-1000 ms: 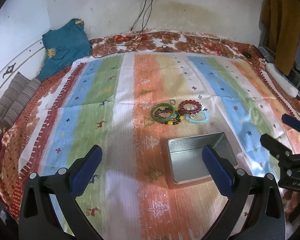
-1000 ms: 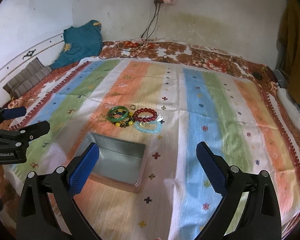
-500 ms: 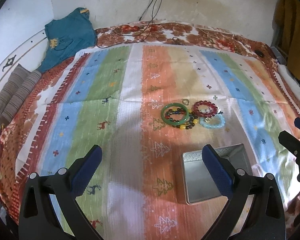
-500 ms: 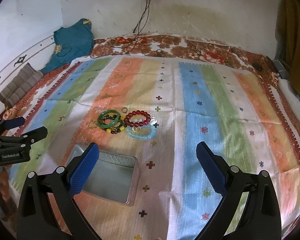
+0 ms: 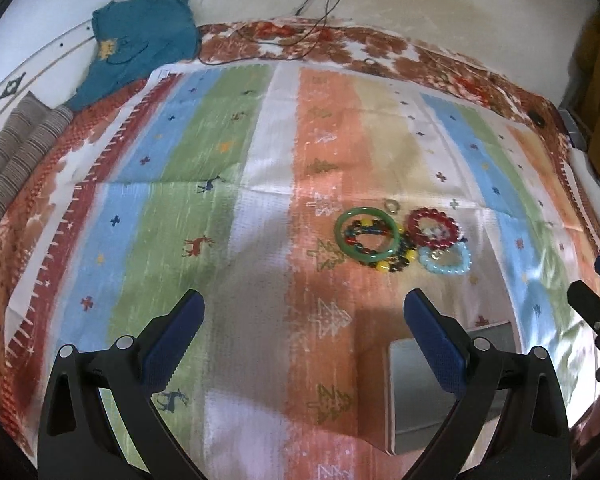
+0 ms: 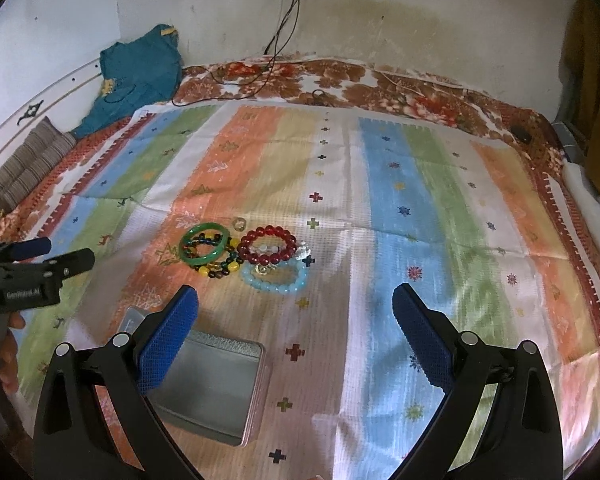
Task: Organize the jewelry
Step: 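Lower the left tool onto the green jade bangle and close it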
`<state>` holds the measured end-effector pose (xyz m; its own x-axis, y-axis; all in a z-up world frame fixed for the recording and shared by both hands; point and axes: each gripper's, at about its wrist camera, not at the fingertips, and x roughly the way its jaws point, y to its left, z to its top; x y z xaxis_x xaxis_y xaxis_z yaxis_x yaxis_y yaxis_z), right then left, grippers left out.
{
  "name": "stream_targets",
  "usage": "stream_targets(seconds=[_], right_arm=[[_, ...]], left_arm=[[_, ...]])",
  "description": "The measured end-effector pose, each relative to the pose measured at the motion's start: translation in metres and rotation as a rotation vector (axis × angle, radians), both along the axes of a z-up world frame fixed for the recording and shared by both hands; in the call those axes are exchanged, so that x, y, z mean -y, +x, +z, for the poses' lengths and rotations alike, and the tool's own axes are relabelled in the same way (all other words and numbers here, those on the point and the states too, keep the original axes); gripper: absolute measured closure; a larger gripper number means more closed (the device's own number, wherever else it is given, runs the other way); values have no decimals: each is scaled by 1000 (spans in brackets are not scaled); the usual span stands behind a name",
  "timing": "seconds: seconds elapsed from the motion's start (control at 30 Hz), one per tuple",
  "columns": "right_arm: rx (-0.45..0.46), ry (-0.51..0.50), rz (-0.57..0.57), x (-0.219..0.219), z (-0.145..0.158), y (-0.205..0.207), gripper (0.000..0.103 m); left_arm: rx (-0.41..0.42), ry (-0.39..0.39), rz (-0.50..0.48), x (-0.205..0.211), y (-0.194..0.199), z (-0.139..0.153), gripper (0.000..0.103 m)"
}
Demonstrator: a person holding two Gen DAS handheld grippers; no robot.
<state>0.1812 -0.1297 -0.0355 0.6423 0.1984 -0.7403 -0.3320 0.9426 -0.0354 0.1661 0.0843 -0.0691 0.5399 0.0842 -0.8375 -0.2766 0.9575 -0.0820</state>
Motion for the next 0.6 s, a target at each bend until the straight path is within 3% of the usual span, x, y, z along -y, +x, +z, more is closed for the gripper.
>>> stream_targets(seconds=[0.37,0.6], right_arm=[[-58,-16,-5,-8,-17,30,4],[-83,-34,-16,-13,-30,50,4]], left_arm=[[-35,30,-31,-4,30,-22,6],[-51,-10,-28,-12,44,-38,6]])
